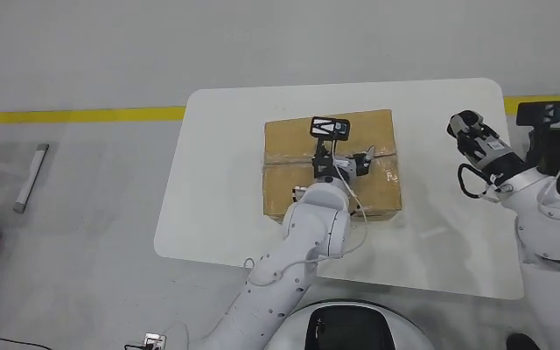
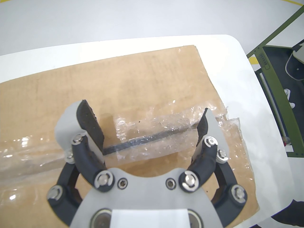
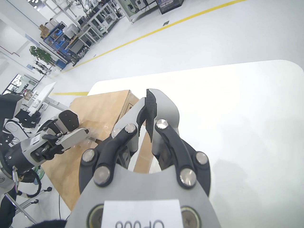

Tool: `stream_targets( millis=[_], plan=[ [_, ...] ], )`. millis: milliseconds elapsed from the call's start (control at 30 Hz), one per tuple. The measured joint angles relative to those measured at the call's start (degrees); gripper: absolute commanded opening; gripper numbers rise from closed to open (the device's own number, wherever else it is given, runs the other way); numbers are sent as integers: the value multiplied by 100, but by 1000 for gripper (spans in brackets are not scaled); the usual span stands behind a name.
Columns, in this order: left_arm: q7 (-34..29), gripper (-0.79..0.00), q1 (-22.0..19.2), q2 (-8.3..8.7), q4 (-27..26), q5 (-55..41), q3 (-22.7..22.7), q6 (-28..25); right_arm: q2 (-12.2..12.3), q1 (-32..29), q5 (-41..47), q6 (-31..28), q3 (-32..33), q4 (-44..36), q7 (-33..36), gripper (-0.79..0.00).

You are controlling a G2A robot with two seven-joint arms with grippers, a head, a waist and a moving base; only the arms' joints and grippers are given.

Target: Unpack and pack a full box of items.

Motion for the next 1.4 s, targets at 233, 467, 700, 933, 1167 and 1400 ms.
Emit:
stream_targets(
  millis=[233, 467, 700, 933, 1167, 1400],
  plan=[
    [-121, 0, 664, 150, -968, 687, -847, 460, -6, 42, -253, 31, -496, -362, -180, -785],
    [-307, 0, 1546, 304, -2035, 1290, -1884, 600, -46, 122, -492, 274, -1215, -729, -308, -785],
    [-272, 0, 2310, 400, -2693, 1301, -2959, 569, -154, 437, -1198, 454, -2608, -773, -567, -785],
    [-220, 0, 2899, 454, -3196, 1191, -3693, 443, -401, 1086, -2214, 1000, -4229, -114, -1266, -785],
    [-111, 0, 3032, 467, -3279, 958, -3867, 253, -699, 1915, -2792, 1627, -5212, 867, -1588, -785],
    [-61, 0, 2889, 469, -3037, 809, -3678, -39, -826, 2055, -2910, 1984, -5281, 1325, -1548, -785]
  ],
)
